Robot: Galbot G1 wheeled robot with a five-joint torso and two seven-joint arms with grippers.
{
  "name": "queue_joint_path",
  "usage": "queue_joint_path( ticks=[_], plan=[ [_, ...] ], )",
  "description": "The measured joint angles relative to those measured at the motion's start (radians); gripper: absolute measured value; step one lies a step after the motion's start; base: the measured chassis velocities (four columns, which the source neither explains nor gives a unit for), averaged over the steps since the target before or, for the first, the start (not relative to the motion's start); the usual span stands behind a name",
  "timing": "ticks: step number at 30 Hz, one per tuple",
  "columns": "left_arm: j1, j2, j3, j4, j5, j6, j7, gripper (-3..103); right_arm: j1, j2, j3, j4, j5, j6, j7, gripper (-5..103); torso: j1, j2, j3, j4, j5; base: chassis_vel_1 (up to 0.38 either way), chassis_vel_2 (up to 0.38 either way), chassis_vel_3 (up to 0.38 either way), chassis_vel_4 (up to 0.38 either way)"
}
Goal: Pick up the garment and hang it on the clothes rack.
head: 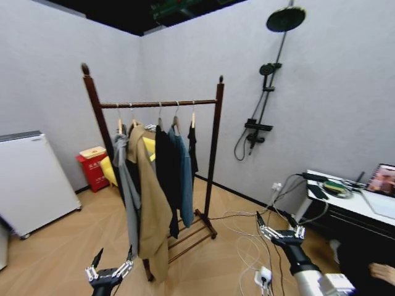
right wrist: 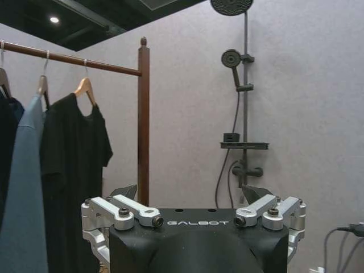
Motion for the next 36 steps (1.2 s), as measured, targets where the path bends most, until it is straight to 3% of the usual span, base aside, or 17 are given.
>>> queue_joint_path(
  ticks=[36],
  plan=[
    [0.0,0.0,0.0,0.0,0.0,0.0,0.0,100,0.0,0.0,0.0,0.0,0.0,0.0,0.0,100,0.0,0.0,0.0,0.0,0.0,-0.122,-0.126,-0.12,-0.125]
  ],
)
